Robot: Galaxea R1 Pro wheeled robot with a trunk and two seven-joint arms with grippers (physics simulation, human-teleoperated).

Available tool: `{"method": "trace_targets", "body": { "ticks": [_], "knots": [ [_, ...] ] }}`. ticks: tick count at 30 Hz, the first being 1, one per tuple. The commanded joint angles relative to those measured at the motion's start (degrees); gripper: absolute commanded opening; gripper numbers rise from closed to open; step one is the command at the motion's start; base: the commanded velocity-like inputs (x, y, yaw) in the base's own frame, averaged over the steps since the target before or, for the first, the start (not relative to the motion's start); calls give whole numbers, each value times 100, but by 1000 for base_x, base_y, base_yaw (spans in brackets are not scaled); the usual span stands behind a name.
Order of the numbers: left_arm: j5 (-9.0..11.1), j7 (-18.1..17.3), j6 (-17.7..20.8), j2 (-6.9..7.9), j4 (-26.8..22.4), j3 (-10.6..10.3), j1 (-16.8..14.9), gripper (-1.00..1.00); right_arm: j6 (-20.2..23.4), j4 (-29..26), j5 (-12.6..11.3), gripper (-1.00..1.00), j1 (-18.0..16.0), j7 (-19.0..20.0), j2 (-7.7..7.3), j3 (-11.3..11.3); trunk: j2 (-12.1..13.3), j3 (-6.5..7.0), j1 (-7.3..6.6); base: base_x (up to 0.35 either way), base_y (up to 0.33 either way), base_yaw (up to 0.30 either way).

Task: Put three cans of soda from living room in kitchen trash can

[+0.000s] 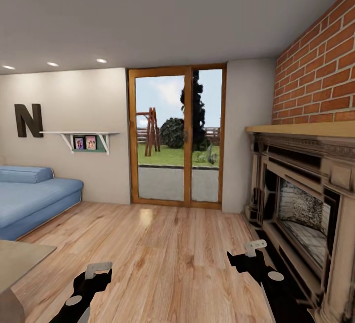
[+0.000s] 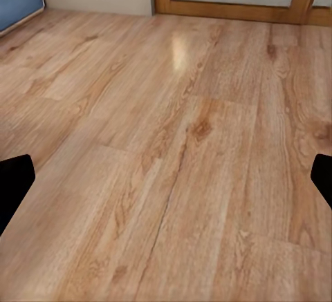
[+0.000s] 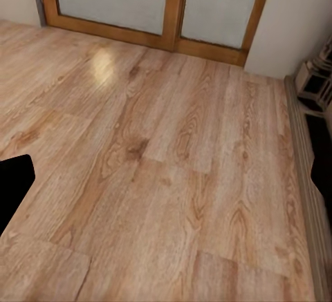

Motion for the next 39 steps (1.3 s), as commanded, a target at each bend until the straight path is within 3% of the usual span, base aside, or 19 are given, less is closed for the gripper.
{"method": "trace_targets", "body": {
  "ticks": [1,14,39],
  "knots": [
    [0,-1,0,0,0,0,0,100,1,0,0,100,-1,0,0,0,41,9,-23,0,0,0],
    [0,-3,0,0,0,0,-1,100,-3,4,8,100,0,0,0,0,563,142,-308,0,0,0],
    [7,-6,0,0,0,0,-1,100,3,22,9,100,0,-8,0,0,1565,580,-857,0,0,0]
  ]
}}
